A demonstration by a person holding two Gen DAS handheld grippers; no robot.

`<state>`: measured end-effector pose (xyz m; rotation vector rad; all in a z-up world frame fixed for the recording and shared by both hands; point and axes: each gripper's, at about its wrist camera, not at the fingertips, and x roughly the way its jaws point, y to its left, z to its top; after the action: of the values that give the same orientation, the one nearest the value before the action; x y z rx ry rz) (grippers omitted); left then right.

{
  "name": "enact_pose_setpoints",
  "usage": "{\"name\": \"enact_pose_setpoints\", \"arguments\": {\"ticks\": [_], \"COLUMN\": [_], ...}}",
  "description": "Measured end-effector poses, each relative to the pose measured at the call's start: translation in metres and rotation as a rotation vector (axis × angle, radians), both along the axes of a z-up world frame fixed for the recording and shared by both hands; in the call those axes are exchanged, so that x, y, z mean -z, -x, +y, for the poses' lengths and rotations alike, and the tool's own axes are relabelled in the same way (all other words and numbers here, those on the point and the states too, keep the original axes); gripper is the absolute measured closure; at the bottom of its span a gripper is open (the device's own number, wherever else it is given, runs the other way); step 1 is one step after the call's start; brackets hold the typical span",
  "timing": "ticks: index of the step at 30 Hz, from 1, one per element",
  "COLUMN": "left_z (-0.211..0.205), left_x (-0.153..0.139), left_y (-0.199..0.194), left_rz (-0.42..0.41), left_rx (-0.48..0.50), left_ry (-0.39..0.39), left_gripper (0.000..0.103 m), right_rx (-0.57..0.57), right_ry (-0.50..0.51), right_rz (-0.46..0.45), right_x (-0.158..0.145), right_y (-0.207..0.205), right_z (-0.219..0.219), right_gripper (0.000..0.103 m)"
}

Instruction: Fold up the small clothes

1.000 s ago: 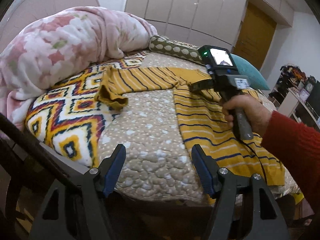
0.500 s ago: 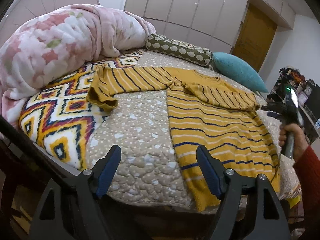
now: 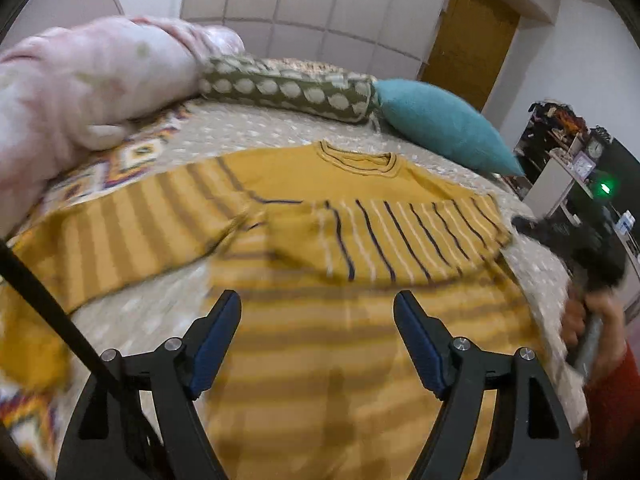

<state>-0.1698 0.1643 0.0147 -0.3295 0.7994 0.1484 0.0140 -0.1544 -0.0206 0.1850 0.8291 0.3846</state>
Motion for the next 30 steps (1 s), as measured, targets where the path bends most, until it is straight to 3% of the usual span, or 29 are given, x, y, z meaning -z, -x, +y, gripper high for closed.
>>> {"name": "enact_pose_setpoints", "arguments": {"ticks": [3,5,7,10,13,15,16,19,22,24,26,27,28,29,30], "left_z": [0.006,0.012,0.015,0.011,0.009,0.009,0.01,0.01,0.01,0.011,0.011,0.011,0.011,0.011,0.011], "left_x": [0.035,0.053,0.066,0.073,0.075,0.077,0.077,0.077,0.077,0.078,0.078,0.078,0.078,0.078,0.078], "left_y": [-0.06,-0.077,-0.08,-0.078,-0.075,-0.073,-0.072,-0.071,-0.071,-0.07,-0.07,-0.07,-0.07,-0.07,-0.07], "left_rz": [0.102,0.147,0.153,0.116,0.103,0.09,0.087,0.077,0.069,0.063,0.062,0.061,0.061,0.06,0.06], "left_rx": [-0.042,-0.051,-0.055,-0.056,-0.048,-0.043,-0.04,-0.036,-0.036,-0.035,-0.034,-0.035,-0.035,-0.035,-0.035], "left_ry": [-0.052,-0.057,-0.046,-0.075,-0.085,-0.075,-0.067,-0.06,-0.056,-0.051,-0.05,-0.051,-0.05,-0.05,-0.05], "left_gripper": [0.026,0.026,0.026,0.024,0.02,0.017,0.016,0.014,0.013,0.013,0.013,0.013,0.013,0.013,0.013], "right_rx": [-0.027,-0.022,-0.054,-0.102,-0.11,-0.12,-0.128,-0.156,-0.133,-0.1,-0.041,-0.02,-0.014,-0.009,-0.016], "right_ry": [0.096,0.154,0.242,0.323,0.241,0.175,0.143,0.097,0.217,0.201,0.159,0.163,0.18,0.217,0.252], "right_rz": [0.064,0.127,0.148,0.111,0.042,0.044,0.061,0.157,0.22,0.271,0.314,0.317,0.315,0.302,0.291], "right_x": [0.022,0.046,0.066,0.053,0.018,0.004,0.002,0.013,0.038,0.051,0.058,0.059,0.059,0.058,0.058], "right_y": [-0.015,-0.014,-0.001,0.011,-0.001,-0.018,-0.027,-0.056,-0.082,-0.095,-0.107,-0.11,-0.113,-0.113,-0.113], "right_z": [0.014,0.009,0.004,0.004,0.006,0.014,0.019,0.043,0.079,0.088,0.091,0.093,0.094,0.098,0.103], "right_gripper": [0.081,0.081,0.081,0.081,0.078,0.066,0.065,0.063,0.052,0.041,0.039,0.042,0.051,0.079,0.09]}}
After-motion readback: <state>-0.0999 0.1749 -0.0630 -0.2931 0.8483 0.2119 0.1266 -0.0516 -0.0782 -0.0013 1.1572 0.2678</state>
